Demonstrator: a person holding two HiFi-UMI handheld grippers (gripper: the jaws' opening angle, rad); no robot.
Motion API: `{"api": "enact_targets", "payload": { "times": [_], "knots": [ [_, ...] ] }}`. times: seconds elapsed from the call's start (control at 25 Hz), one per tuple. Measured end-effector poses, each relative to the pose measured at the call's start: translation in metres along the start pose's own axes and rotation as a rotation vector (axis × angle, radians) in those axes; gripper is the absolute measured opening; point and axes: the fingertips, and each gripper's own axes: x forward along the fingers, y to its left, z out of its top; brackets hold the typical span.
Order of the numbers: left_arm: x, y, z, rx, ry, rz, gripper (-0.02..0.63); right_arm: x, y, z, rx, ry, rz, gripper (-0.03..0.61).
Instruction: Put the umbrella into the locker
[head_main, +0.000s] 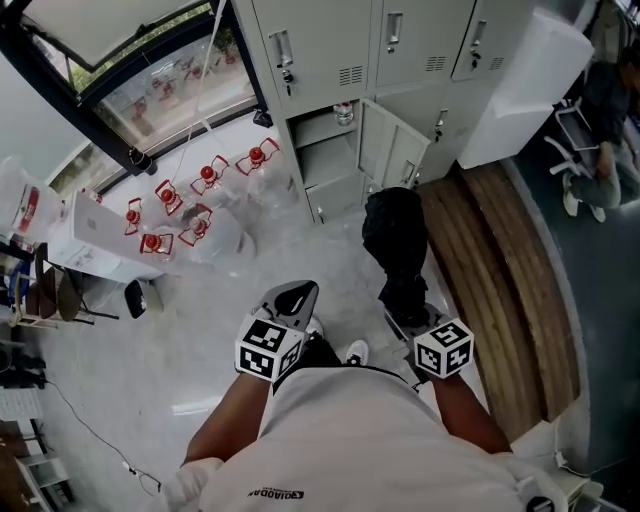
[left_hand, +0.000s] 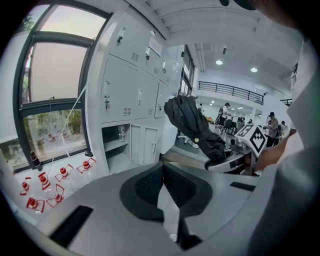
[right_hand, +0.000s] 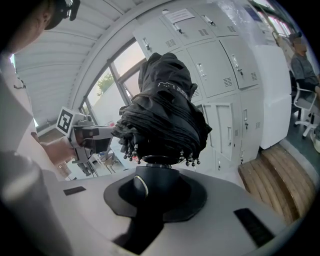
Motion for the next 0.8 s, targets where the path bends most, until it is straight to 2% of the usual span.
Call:
{"api": "enact_targets", "payload": {
  "times": [0.16, 0.36, 0.6, 0.8],
  "knots": [
    [0.022, 0.000, 0.000, -0.025, 0.004, -0.009, 0.015, 0.007, -0.015, -0.001, 0.016, 0.009, 0.011, 0.098],
    [0.049, 0.008, 0.007, -0.011, 0.005, -0.042, 0.015, 0.021, -0.030, 0.003, 0.015, 0.034, 0.001, 0.098],
    [0.076, 0.047, 0.026, -0.033, -0.018, -0.037, 0.015, 0.052, -0.050, 0.027, 0.006, 0.065, 0.002, 0.098],
    [0.102, 0.097, 0.033, -0.060, -0.005, -0.008, 0.015, 0.097, -0.075, 0.049, 0.017, 0.110, 0.003, 0.098]
  ]
}}
